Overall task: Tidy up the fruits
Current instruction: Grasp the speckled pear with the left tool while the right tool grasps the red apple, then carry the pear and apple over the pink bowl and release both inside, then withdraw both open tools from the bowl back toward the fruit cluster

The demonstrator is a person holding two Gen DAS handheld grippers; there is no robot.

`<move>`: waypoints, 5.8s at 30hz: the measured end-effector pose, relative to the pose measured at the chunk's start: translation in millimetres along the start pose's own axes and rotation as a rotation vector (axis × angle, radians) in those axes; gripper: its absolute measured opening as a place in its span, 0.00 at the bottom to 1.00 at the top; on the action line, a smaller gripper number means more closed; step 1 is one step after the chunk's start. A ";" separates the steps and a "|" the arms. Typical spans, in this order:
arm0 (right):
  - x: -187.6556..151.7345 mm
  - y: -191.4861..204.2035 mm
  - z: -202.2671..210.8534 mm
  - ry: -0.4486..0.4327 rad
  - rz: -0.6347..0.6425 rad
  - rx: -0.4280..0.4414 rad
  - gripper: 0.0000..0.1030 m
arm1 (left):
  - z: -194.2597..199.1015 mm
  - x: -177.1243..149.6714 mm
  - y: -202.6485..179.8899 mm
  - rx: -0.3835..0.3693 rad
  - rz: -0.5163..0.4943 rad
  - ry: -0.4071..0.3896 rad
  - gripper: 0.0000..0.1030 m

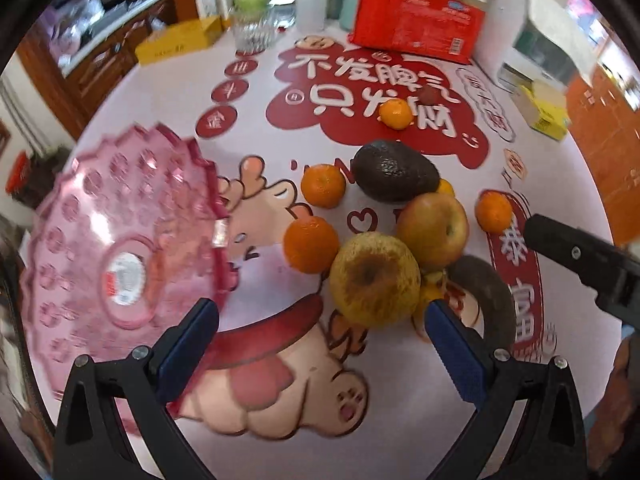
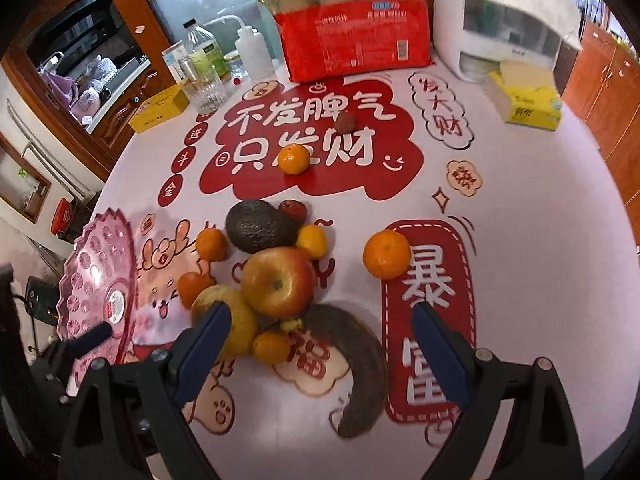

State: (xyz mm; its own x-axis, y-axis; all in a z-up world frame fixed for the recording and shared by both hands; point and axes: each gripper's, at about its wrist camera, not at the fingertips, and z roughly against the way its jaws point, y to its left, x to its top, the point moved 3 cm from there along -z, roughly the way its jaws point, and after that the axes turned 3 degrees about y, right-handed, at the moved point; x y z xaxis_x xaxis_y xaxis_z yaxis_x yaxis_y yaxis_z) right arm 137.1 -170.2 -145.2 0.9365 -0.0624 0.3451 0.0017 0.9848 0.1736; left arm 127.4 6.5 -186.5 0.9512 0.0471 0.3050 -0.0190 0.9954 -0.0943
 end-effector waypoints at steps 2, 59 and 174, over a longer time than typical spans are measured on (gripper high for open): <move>5.9 -3.2 -11.5 0.011 -0.004 0.013 0.89 | -12.8 1.9 -2.9 -0.027 0.035 0.014 0.99; -8.5 41.4 -43.7 0.080 0.115 0.106 0.69 | 58.7 -35.6 15.1 0.005 0.026 -0.186 0.65; -81.7 272.0 -21.2 -0.003 0.486 0.004 0.70 | 97.2 -40.3 245.0 0.149 0.027 -0.115 0.99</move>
State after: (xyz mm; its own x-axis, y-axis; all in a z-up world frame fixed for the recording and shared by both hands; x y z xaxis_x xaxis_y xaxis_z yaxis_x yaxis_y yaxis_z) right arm 68.5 106.2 -145.8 0.8275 0.4044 0.3894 -0.4371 0.8994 -0.0050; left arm 54.5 256.6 -129.8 0.9086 0.0748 0.4109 -0.0976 0.9946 0.0348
